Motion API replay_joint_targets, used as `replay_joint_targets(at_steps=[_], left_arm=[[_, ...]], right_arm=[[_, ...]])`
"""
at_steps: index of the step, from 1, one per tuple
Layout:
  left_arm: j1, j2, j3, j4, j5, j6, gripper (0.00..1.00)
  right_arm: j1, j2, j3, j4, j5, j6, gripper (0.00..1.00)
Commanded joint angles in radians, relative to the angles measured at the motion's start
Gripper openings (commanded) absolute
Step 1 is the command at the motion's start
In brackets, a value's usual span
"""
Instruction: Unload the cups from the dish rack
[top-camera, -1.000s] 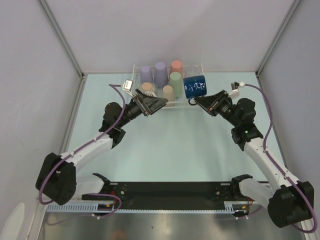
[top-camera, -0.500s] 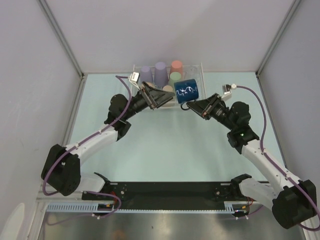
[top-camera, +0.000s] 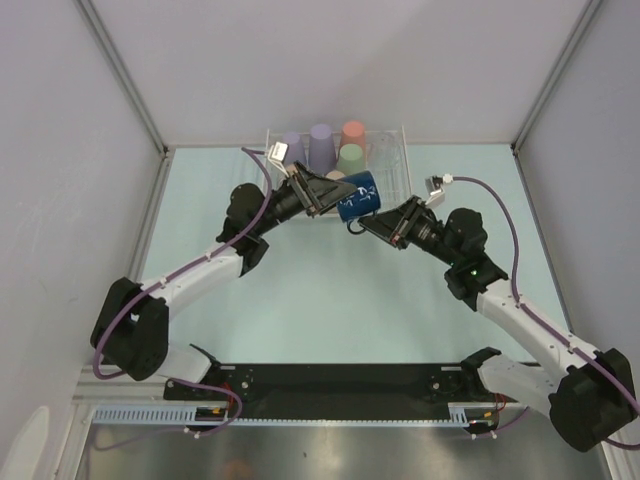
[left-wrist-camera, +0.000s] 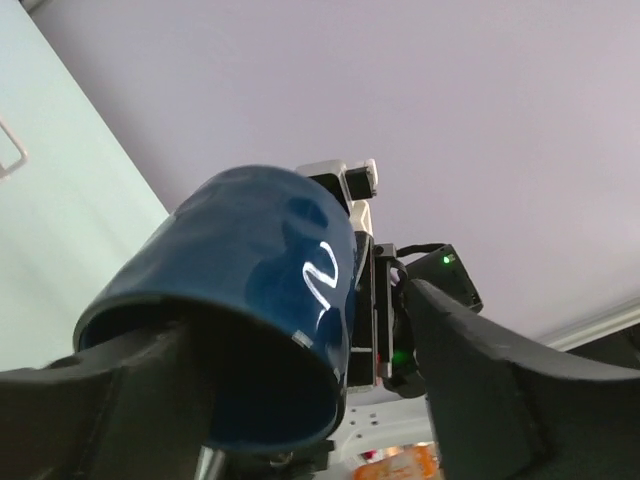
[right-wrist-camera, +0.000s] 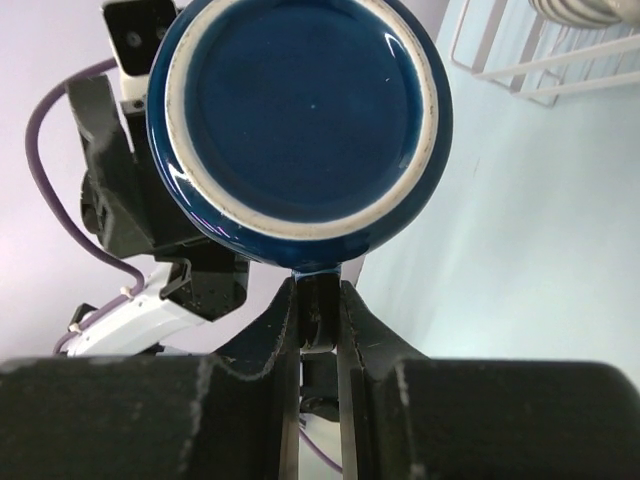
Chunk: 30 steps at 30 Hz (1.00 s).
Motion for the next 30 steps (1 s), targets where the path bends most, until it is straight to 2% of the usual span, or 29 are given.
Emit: replay_joint_targets(at_steps=[1,2,4,5,7,10,11,16,20,21,22,24,25,27,28,30], left_arm=[[-0.012,-0.002,0.048,0.051,0.023,0.017,0.68],[-0.013,-0.003,0.048,0.051,0.020,0.018,0.60],[-0.013,-0.003,0.046,0.051,0.020,0.020,0.54],[-0.015,-0.003,0.043,0.051,0.020,0.020,0.47],[-0.015,-0.002,0.042,0.054,0.023,0.020,0.40],[-0.018,0.006,0.042,0.065,0.027,0.018,0.15],[-0.018,0.009,0.045,0.066,0.032,0.017,0.00],[-0.018,0.013,0.030,0.111,0.034,0.000,0.00],[-0.019,-0.005,0.017,0.072,0.015,0.020,0.00],[-0.021,-0.010,0.014,0.072,0.009,0.023,0.00],[-0.021,-0.013,0.011,0.063,0.006,0.026,0.00],[-0.019,-0.022,0.008,0.057,0.001,0.037,0.00],[-0.021,-0.026,0.008,0.042,-0.002,0.043,0.00],[-0.019,-0.039,0.008,0.031,-0.006,0.058,0.00],[-0.021,-0.043,0.008,0.014,-0.011,0.063,0.00],[-0.019,-0.057,0.008,-0.004,-0.015,0.081,0.00]], right_arm=[[0.024,-0.008,0.006,0.139,-0.001,-0.019,0.00],[0.027,-0.008,0.004,0.144,0.001,-0.017,0.00],[0.030,-0.009,-0.002,0.144,-0.001,-0.017,0.00],[0.030,-0.009,-0.002,0.142,-0.001,-0.019,0.00],[0.033,-0.006,-0.006,0.144,-0.001,-0.019,0.00],[0.041,-0.006,-0.016,0.155,-0.002,-0.017,0.00],[0.041,-0.003,-0.020,0.162,-0.002,-0.017,0.00],[0.047,0.009,-0.023,0.170,-0.011,-0.014,0.00],[0.052,0.009,-0.017,0.152,-0.013,-0.023,0.00],[0.052,0.008,-0.008,0.143,-0.013,-0.028,0.03],[0.052,0.005,0.001,0.126,-0.011,-0.042,0.22],[0.052,-0.002,0.026,0.078,0.001,-0.060,0.40],[0.052,-0.008,0.035,0.058,0.008,-0.082,0.58],[0.052,-0.023,0.053,-0.002,0.028,-0.100,0.78],[0.052,-0.026,0.070,-0.017,0.032,-0.109,0.98],[0.044,-0.040,0.087,-0.058,0.048,-0.129,1.00]])
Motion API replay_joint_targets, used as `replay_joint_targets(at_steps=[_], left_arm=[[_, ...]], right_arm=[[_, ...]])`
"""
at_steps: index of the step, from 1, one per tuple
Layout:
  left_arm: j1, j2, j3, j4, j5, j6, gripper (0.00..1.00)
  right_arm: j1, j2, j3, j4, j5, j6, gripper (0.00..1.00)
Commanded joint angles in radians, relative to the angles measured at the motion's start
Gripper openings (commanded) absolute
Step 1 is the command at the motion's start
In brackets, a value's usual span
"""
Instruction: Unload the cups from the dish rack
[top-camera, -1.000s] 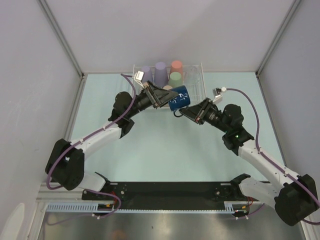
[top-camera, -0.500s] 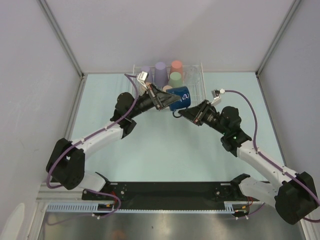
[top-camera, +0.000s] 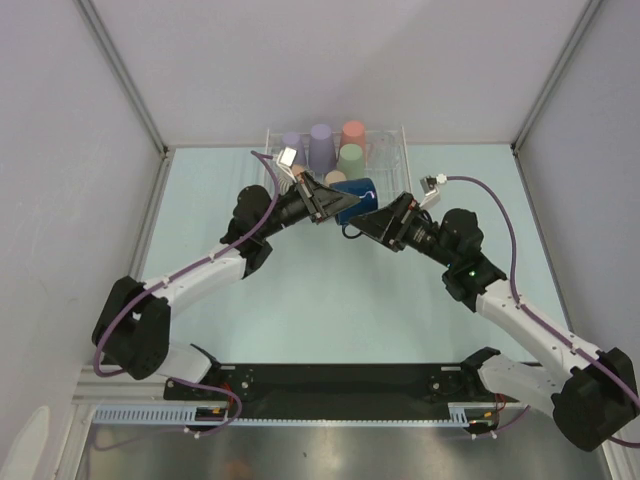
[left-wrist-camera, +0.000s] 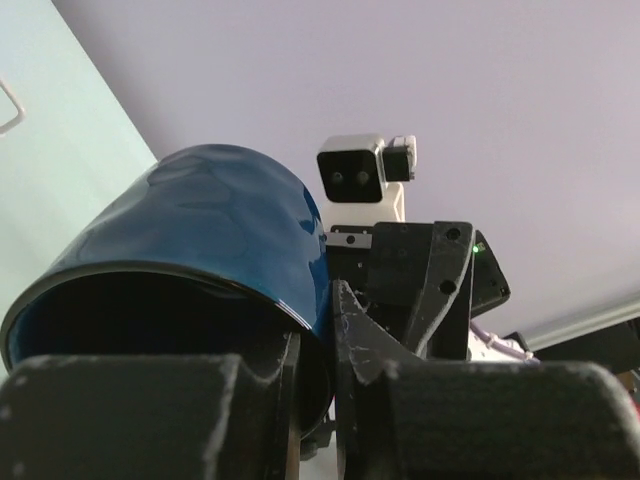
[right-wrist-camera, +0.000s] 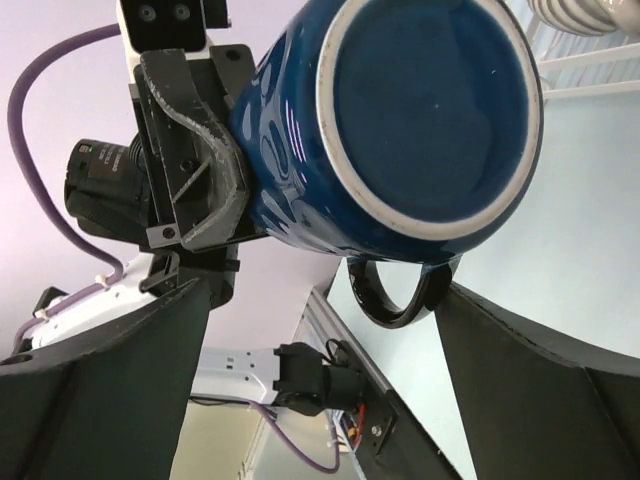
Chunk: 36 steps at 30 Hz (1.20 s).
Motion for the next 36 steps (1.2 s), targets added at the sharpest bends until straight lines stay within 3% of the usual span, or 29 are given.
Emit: replay_joint_targets(at_steps=[1,5,6,13,18,22,28,36], left_arm=[[0.007,-0.070,0.010,0.015,-0.035,0.070,0.00],[0.009,-0.106,0.028,-0.103,-0.070,0.142,0.00],[0.007,-0.119,0.042,-0.160,-0.088,0.174,0.00],[0.010,-0.208,0.286,-0.964,-0.354,0.535,0.00],[0.012,-0.194,0.465,-1.304,-0.606,0.670,0.00],[0.006,-0.091,0.671,-1.678,-0.817,0.762,0.00],[0.019,-0.035,0.680,-1.815,-1.023,0.822,0.00],[0.136,0.041,0.559,-1.742,-0.896,0.808,0.00]], right_arm=[[-0.004,-0.052,0.100,-0.065,0.022,-0.061,1.00],[-0.013,-0.078,0.154,-0.208,0.085,-0.117,1.00],[-0.013,-0.090,0.183,-0.271,0.167,-0.171,1.00],[-0.007,-0.041,0.456,-0.843,0.569,-0.439,1.00],[0.001,-0.030,0.516,-0.930,0.717,-0.515,1.00],[0.011,-0.027,0.499,-0.931,0.757,-0.527,1.00],[0.034,0.006,0.485,-0.896,0.768,-0.539,1.00],[0.047,0.031,0.461,-0.856,0.746,-0.570,1.00]])
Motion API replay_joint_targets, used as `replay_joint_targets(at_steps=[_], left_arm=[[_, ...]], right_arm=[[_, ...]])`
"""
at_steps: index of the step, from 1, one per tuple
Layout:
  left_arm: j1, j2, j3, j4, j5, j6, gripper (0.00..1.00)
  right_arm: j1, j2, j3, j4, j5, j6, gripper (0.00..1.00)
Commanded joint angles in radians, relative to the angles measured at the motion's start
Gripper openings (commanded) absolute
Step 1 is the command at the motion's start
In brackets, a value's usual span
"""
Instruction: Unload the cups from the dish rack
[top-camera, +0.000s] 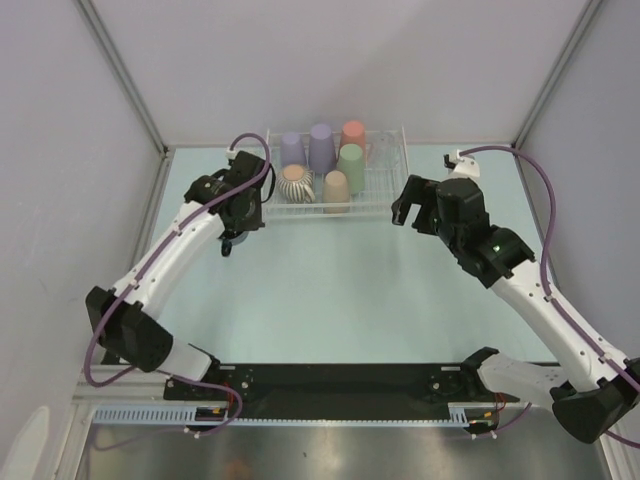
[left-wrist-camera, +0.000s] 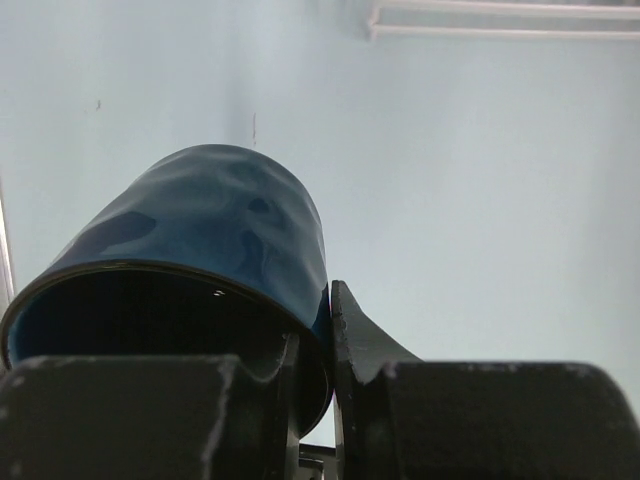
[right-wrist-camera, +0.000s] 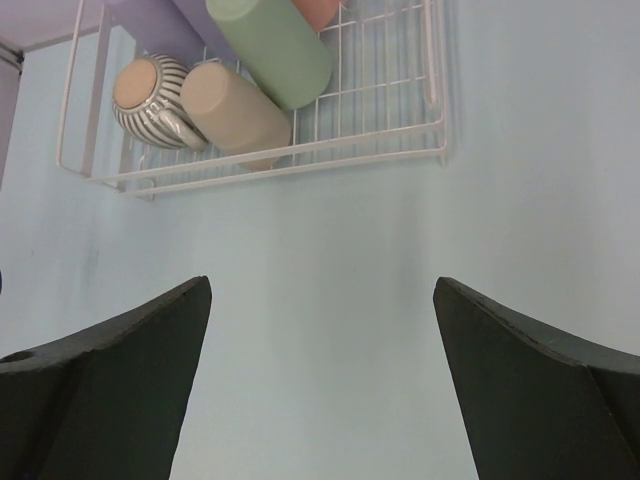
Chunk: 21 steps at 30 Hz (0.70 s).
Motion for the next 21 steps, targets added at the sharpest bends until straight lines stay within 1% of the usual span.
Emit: replay_joint_targets(at_steps=[1,2,7,16,21], left_arm=[[0.046,0.035,-0.057,0.065,0.027,0.024,0.00],[0.074,0.043,-0.065,0.081,0.064,0.021,0.00],[0.155,0.141,-0.091,0.179,0.133,0.032,0.00],[0.187,0.258,-0.134,0.289,0.182,0.023,0.00],[0.215,0.321,-0.158,0.319,0.188,0.033,0.00]], right_arm=[[0.006,-0.001,-0.021,0.052,0.003,-0.024,0.99],[0.007,0.000,-0.033,0.053,-0.011,-0.021,1.00],[0.006,0.002,-0.056,0.059,-0.031,-0.029,1.00],[-0.003,0.006,-0.075,0.062,-0.028,-0.055,1.00],[-0.008,0.006,-0.089,0.064,-0.036,-0.054,1.00]])
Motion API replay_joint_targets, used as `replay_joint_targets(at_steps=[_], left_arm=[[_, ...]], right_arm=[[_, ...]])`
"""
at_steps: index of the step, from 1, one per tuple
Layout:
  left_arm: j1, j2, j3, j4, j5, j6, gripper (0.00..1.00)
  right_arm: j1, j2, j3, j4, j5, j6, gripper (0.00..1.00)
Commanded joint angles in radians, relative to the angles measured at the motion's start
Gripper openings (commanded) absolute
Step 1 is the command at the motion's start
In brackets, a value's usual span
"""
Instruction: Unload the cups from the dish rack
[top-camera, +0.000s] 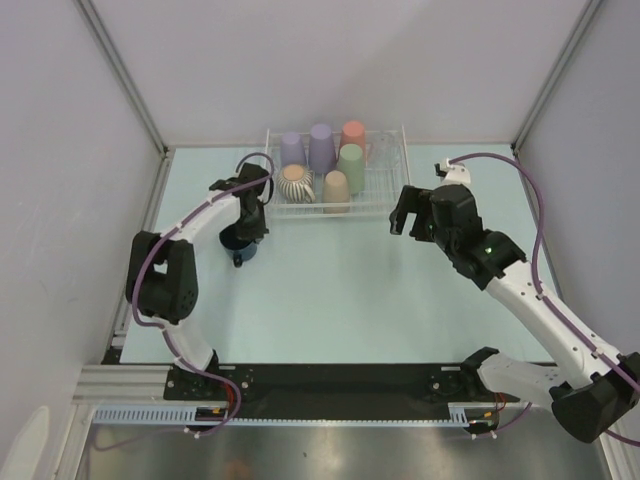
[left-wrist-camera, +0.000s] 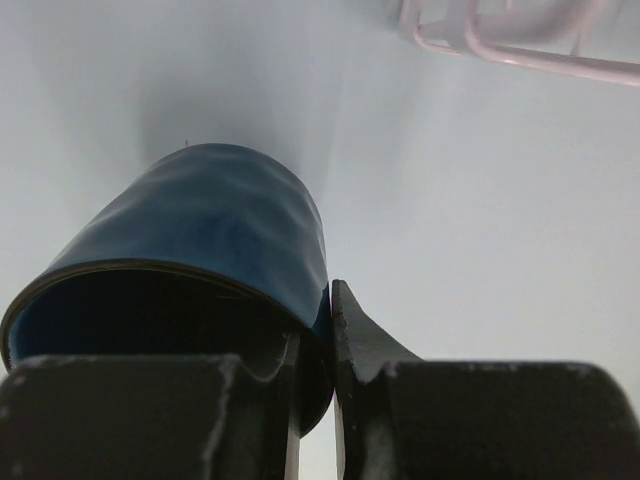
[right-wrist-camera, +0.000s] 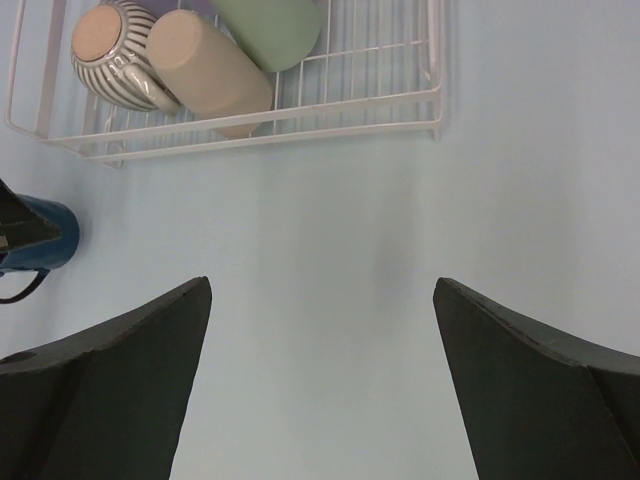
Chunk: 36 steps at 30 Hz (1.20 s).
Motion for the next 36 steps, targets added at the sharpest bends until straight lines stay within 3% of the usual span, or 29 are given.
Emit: replay_joint_targets(at_steps=[1,14,17,21,26,32,36], left_arm=[[0.033,0.022,-0.009,0.078,0.005,0.027,0.00],[0.067,0.039,-0.092,0.138,0.039,0.022,0.00],[0.067,0.022,-0.101,0.135,0.025,0.016,0.04],[0.065,-0.027,-0.108,0.138,0.001,0.025,0.15],[0.061,-0.094,-0.105,0.122,-0.030,0.028,0.40],[0.059,-0.137,-0.109,0.110,-0.047,0.024,0.47],[0.041,-0.199,-0.093,0.107,-0.074,0.018,0.62]], right_arm=[[-0.006,0.001,-0.012,0.036,-0.003,-0.011,1.00],[-0.031,0.001,-0.035,0.044,-0.012,-0.002,1.00],[-0.031,0.002,-0.042,0.047,-0.014,0.003,1.00],[-0.032,0.010,-0.045,0.052,-0.029,0.013,1.00],[-0.029,0.010,-0.054,0.058,-0.035,0.023,1.00],[-0.018,0.009,-0.054,0.061,-0.035,0.027,1.00],[-0.006,0.006,-0.052,0.063,-0.023,0.016,1.00]])
